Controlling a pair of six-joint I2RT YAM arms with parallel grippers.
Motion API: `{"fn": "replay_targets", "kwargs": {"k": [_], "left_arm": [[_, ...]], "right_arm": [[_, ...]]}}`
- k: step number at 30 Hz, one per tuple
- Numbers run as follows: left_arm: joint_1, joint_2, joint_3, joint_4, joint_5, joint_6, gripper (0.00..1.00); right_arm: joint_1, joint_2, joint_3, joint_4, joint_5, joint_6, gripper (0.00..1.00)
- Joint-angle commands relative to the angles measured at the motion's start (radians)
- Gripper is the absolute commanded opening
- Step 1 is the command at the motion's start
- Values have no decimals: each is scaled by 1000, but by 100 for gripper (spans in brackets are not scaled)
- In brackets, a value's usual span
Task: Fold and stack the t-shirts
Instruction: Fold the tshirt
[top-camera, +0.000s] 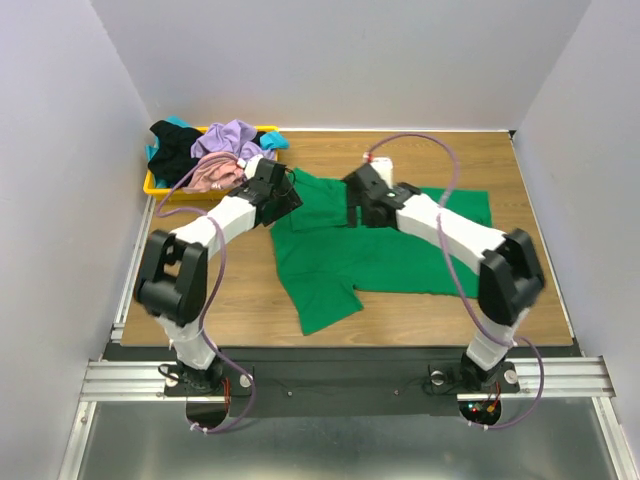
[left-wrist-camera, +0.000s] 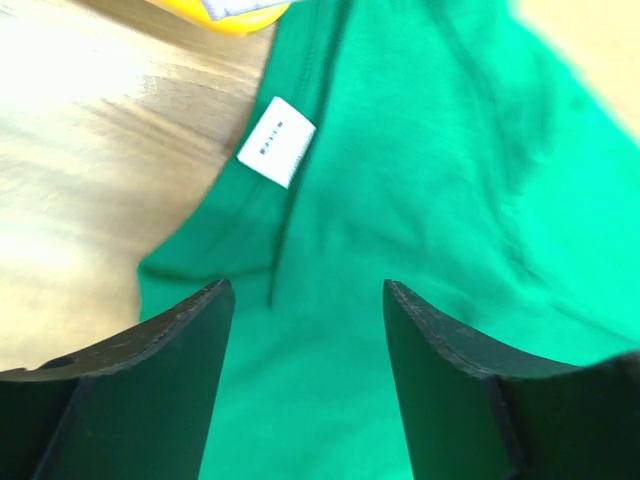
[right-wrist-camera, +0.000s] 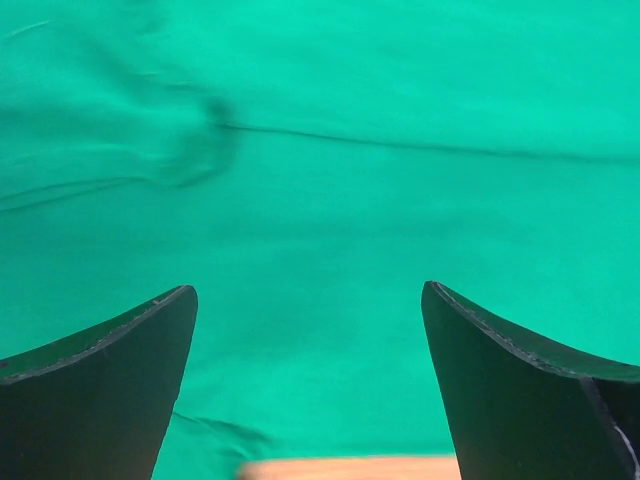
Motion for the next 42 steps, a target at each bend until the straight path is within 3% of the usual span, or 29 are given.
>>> {"fn": "replay_targets", "kwargs": {"k": [1, 8, 12, 20, 27, 42], "left_arm": [[-25, -178, -57, -17, -57, 15, 75], [-75, -235, -82, -8, -59, 27, 80], [-85, -140, 25, 24, -11, 76, 81], [-85, 178, 339, -12, 46, 169, 82], [-79, 375, 555, -87, 16, 217, 82], [-39, 606, 785, -130, 62, 223, 81]], "right_arm": [[-80, -204, -173, 20, 63, 94, 100], [-390, -488, -471, 155, -90, 63, 100], [-558, -496, -488, 283, -280, -28, 100], [-757, -193, -271, 339, -416, -114, 100], [-800, 46, -122, 342, -410, -158, 100], [-912, 378, 82, 325, -572, -124, 100]]}}
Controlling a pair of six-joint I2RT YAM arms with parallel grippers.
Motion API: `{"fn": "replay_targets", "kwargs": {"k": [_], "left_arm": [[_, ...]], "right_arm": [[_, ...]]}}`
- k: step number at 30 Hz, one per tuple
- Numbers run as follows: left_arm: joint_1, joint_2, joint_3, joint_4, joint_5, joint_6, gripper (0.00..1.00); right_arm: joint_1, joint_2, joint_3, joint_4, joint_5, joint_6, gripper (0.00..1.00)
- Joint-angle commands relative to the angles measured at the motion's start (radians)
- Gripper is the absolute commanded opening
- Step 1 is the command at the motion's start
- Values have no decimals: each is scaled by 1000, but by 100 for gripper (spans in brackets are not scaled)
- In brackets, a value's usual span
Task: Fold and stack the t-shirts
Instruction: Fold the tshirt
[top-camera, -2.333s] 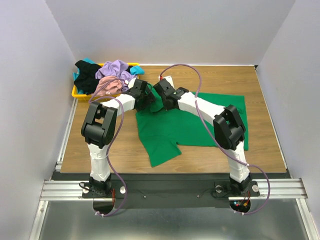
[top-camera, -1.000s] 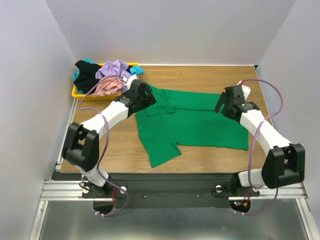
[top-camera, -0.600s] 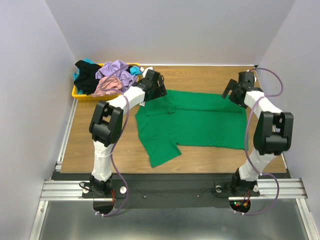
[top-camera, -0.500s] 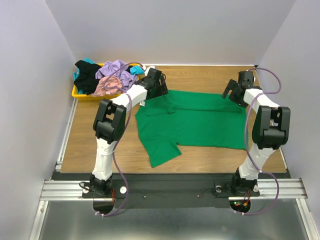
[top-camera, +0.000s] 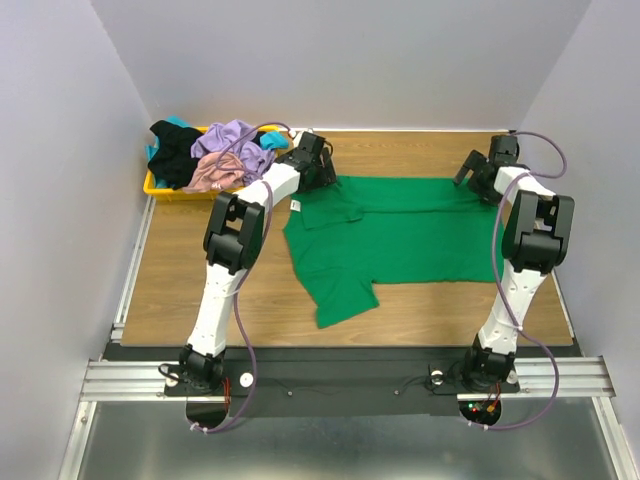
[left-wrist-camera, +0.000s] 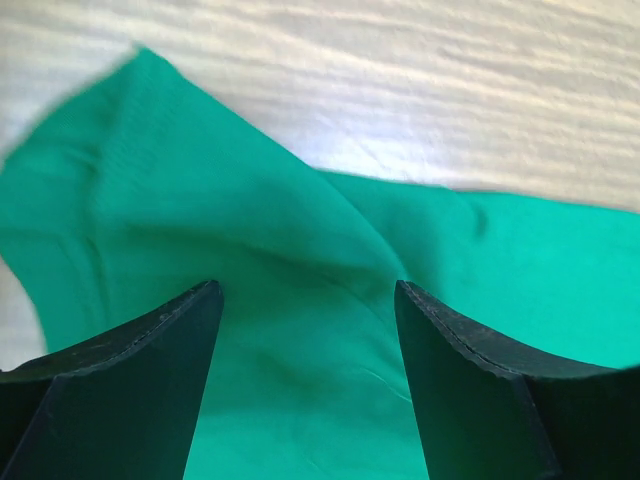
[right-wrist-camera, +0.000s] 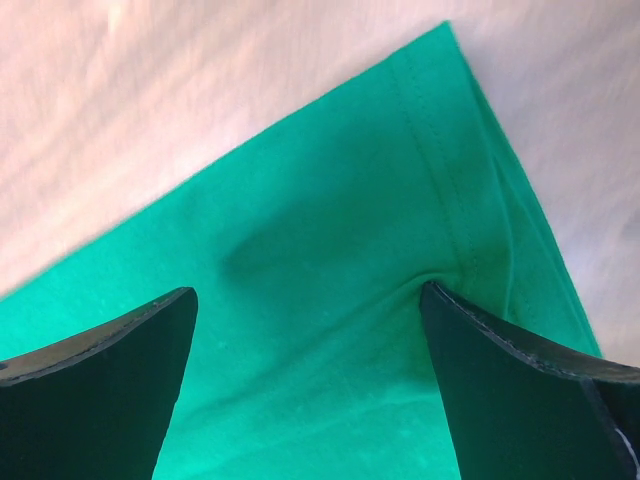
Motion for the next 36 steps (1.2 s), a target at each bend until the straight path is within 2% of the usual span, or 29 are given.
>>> {"fn": "replay_targets", "kwargs": {"k": [1, 8, 12, 14, 15, 17, 18, 19, 22, 23, 25, 29, 33, 36], "left_arm": [[22, 67, 117, -35, 43, 22, 82], [27, 113, 256, -62, 63, 42, 82], [23, 2, 276, -96, 36, 62, 85], [17, -75, 209, -96, 14, 62, 85], [4, -162, 170, -91, -16, 59, 85], [-16, -262, 3, -70, -38, 52, 85], [-29, -367, -69, -37, -46, 36, 85], [-56, -421, -214, -23, -56, 23, 85], [-113, -625, -450, 27, -103, -55, 86], [-156, -671, -605, 40, -106, -81, 86], [-209, -805, -817, 86, -113, -142, 86], [-366, -954, -1067, 82, -133, -262, 86], [-510, -1060, -1201, -30, -176, -386, 86], [-607, -1091, -1273, -18, -144, -460, 86]], "right_arm": [[-20, 111, 41, -15, -58, -10, 100], [-20, 41, 61, -28, -62, -50, 100], [-18, -86, 59, -66, -97, -57, 100], [-20, -160, 19, -68, -79, -48, 100], [-20, -254, -54, -69, -67, -41, 100], [-20, -355, -151, -69, -38, -15, 100], [-20, -452, -203, -69, -29, 30, 100], [-20, -505, -319, -69, 20, 59, 100], [-20, -685, -498, -69, 42, 166, 100], [-20, -724, -597, -69, 50, 186, 100], [-20, -844, -681, -68, 44, 223, 100], [-20, -1017, -820, -69, 51, 220, 100], [-20, -1140, -896, -71, 80, 207, 100], [-20, -1194, -916, -74, 93, 217, 100]]}}
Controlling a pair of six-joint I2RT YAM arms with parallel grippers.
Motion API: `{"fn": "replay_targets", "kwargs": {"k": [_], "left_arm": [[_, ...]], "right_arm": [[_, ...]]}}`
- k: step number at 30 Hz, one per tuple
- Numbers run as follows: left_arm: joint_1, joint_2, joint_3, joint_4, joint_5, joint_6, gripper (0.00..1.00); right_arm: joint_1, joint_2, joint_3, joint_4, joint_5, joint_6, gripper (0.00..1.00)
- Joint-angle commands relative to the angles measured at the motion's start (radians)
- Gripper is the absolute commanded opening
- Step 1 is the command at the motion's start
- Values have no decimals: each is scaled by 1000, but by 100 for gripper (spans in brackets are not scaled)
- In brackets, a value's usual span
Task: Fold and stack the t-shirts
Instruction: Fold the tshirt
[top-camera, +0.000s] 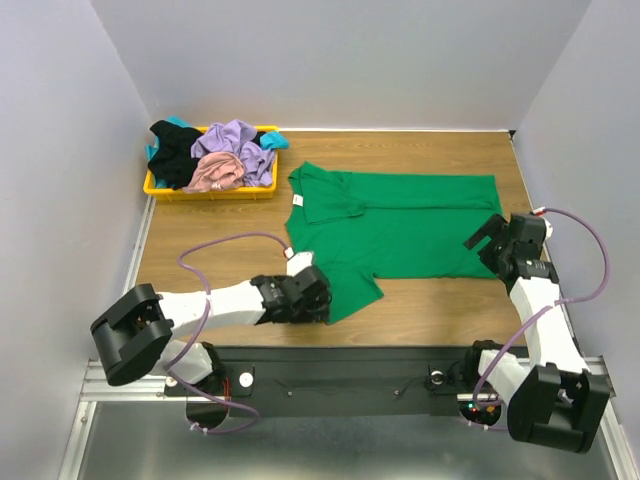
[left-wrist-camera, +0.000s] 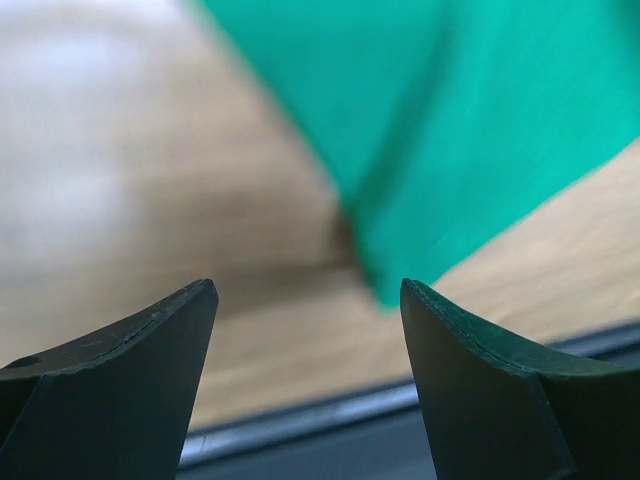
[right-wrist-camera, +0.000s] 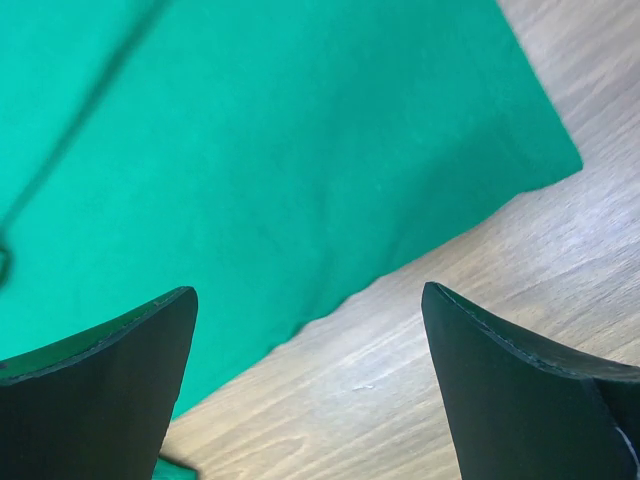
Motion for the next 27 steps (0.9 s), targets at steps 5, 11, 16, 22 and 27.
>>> {"fn": "replay_targets", "kwargs": {"k": [5, 11, 16, 22, 27], "left_arm": [[-116, -20, -59, 18, 45, -139, 84], [-118, 69, -3, 64, 20, -106, 75], [-118, 187, 76, 10, -6, -95, 59], [-118, 228, 71, -16, 5, -95, 0], [-118, 201, 89, -7, -12, -80, 0]], "right_arm": [[-5, -47, -15, 41, 98, 24, 100], [-5, -4, -24, 38, 127, 35, 100], [-5, -21, -32, 36, 153, 32, 100], [-6, -24, -53, 22, 227, 93, 100], [-8, 33, -58, 25, 304, 164, 100]]}}
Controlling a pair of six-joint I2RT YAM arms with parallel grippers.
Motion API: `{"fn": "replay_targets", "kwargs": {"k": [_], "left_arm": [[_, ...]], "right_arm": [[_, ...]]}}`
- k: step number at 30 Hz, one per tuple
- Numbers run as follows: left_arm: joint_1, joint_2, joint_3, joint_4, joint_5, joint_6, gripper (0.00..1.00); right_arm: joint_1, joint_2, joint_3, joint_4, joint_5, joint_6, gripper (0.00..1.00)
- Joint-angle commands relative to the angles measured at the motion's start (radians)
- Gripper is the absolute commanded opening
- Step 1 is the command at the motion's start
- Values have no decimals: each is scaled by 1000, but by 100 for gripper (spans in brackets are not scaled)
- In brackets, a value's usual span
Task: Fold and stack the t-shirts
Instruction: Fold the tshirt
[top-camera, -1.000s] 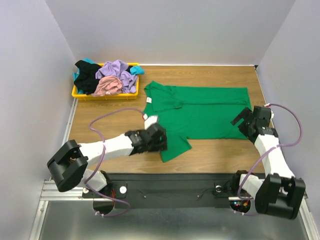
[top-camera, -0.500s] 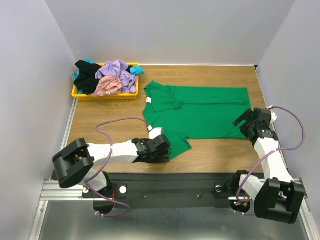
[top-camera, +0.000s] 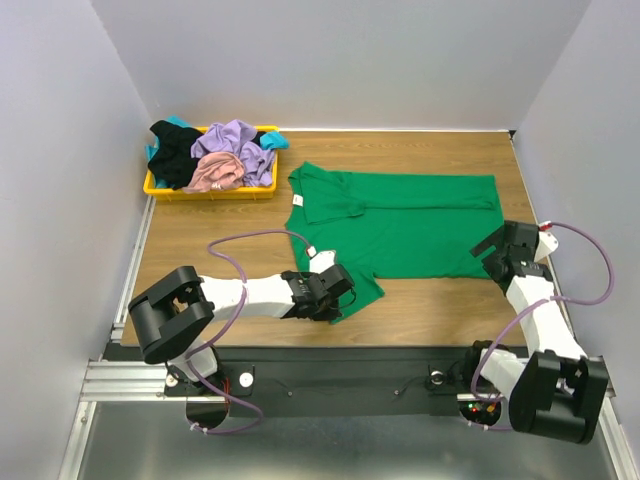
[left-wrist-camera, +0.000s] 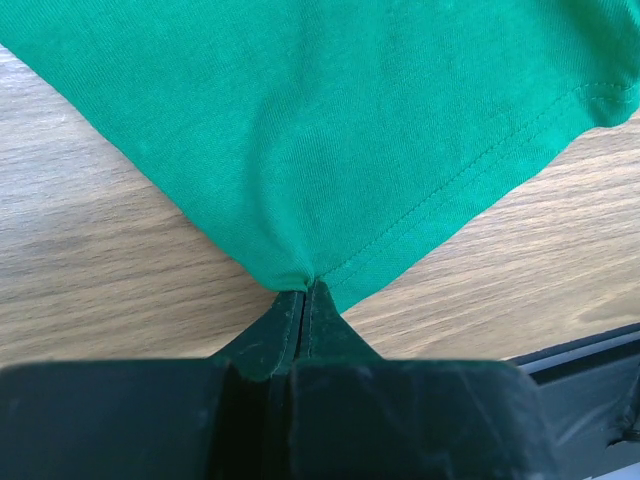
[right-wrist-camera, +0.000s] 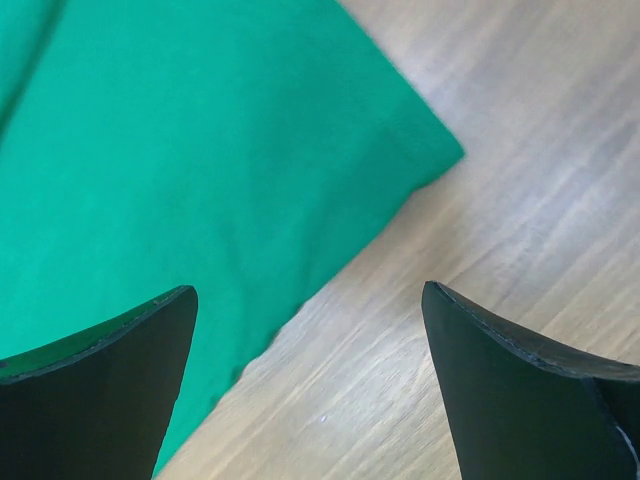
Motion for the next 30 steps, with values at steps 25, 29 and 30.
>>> {"fn": "replay_targets", "kwargs": {"k": [25, 29, 30], "left_arm": [[121, -134, 52, 52, 82, 221, 0], [170, -145, 55, 81, 134, 242, 0], [178, -143, 59, 87, 142, 251, 0]], "right_arm": [[-34, 369, 43, 180, 16, 67, 83], [-34, 379, 46, 186, 25, 68, 69], [-34, 382, 49, 188, 24, 68, 62]]}}
